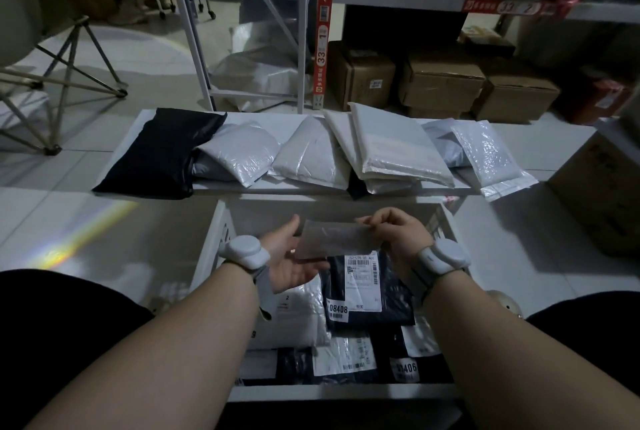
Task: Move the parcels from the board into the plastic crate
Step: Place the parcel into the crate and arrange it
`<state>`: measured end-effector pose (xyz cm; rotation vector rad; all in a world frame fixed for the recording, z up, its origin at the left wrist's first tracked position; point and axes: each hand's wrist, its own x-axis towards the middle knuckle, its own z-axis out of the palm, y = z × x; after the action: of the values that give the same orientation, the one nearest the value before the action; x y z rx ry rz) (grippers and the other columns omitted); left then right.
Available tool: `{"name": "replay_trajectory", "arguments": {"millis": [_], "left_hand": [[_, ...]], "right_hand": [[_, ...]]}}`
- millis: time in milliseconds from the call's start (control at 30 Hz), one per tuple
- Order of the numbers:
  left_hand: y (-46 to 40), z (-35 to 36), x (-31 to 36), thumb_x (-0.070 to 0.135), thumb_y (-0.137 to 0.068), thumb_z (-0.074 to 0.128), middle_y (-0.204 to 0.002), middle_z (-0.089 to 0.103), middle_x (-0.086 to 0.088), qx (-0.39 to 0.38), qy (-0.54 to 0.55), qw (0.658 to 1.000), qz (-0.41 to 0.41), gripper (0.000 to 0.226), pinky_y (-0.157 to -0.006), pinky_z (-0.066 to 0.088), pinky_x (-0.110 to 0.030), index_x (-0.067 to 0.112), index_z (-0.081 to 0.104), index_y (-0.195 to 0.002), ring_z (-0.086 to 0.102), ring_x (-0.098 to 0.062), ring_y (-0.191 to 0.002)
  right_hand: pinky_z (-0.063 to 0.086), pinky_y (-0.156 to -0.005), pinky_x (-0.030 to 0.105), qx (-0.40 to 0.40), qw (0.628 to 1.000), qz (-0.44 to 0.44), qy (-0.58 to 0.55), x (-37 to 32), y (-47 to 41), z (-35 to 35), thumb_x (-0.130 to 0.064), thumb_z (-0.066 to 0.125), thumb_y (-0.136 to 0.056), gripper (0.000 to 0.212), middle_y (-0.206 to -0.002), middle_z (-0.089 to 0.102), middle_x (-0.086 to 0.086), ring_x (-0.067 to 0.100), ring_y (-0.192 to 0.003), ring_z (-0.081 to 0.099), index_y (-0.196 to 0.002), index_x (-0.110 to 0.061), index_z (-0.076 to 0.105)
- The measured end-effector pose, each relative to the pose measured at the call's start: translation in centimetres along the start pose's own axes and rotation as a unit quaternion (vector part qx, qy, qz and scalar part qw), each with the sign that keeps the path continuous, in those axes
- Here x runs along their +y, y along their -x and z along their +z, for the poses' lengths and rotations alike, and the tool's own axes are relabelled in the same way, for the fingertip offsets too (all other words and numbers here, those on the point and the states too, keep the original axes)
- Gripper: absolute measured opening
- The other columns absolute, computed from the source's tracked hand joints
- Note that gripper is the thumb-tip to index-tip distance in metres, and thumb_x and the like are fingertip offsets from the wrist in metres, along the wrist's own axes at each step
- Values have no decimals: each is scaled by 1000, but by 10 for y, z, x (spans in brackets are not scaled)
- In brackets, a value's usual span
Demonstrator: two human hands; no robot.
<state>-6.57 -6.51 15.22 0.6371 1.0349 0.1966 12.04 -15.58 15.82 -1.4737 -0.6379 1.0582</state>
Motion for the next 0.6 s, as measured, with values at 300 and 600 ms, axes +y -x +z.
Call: {"name": "replay_trajectory", "arguments": {"millis": [300,600], "left_hand": [[7,8,6,-10,-91,45,-103,61,-25,20,67,993,96,27,-61,58,-26,-11,52,-117,63,-24,-76],[-2,5,6,-19,-86,46,-102,62,-19,52,50,987,147,46,-81,54,-43,6,47,-125,62,-34,-93]], "right_hand": [[54,-77,39,28,997,26,60,15,-8,-3,17,54,-77,47,-101,68,10,30,-89,64,-83,-27,69],[54,-67,38,60,983,163,-60,-2,-6,-1,6,31,-90,39,-59,69,6,24,-62,65,-112,-11,58]]}}
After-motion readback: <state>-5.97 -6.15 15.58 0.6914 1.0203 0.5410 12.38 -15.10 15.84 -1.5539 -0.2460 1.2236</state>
